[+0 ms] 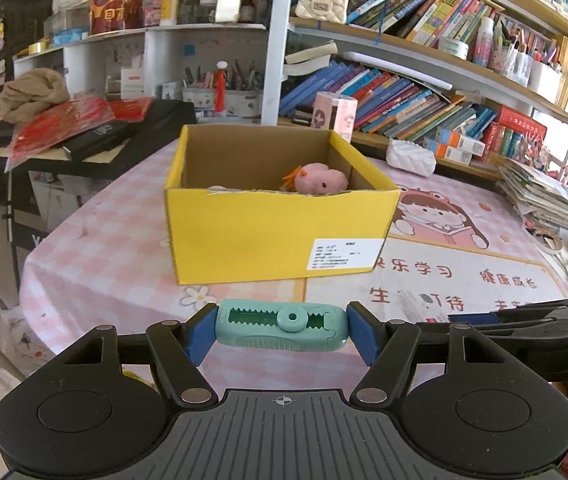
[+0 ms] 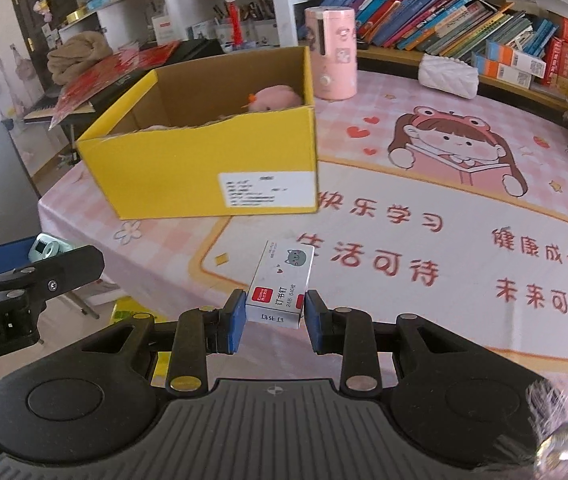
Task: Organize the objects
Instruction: 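Carry the clip with the left tool and battery box with the right tool over the box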
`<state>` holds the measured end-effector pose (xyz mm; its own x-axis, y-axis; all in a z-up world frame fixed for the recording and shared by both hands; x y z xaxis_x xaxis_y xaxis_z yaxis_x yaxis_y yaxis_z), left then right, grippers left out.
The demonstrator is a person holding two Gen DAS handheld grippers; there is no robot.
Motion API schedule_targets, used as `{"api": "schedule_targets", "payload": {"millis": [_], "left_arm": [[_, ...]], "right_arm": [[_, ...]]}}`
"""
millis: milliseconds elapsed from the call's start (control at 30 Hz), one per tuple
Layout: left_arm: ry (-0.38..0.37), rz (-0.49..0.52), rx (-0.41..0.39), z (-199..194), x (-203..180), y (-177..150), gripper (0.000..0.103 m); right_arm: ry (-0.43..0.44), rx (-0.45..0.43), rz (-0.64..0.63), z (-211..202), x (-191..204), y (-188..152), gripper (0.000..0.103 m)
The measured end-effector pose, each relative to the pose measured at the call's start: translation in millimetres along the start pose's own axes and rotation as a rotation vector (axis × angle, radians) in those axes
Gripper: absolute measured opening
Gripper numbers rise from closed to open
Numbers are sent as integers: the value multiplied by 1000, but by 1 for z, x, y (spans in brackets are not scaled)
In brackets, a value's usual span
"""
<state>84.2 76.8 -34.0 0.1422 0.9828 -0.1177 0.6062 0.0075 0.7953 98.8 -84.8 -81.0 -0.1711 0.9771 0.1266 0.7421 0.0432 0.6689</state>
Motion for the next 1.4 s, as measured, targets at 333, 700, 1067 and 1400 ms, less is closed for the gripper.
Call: {"api": "schedule_targets", "payload": {"millis": [333,700,1067,1400], "left_arm": [[33,-39,-38,-16,26,0,69],[42,-49,-113,-4,31,33,69],[130,-57,-190,36,38,87,69],[201,-32,-125,103,30,102,69]], "right_arm": [[21,-5,-36,-2,29,2,29],[19,-76,-90,1,36,43,29],[54,-186,-132,24,32,123,29],[73,-195,-184,70,18,171,29]]}}
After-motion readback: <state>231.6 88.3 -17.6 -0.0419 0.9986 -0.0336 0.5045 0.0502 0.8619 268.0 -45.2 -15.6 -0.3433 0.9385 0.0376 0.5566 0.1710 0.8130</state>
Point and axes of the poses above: each gripper's, at about its wrist camera, not at the fingertips, and z roughly the way its jaws point, x to its left, y to its top, the point moved 7 cm from there along z, roughly the way its jaws point, and after that the axes turned 1 degree about -y, right-handed, at the moved point
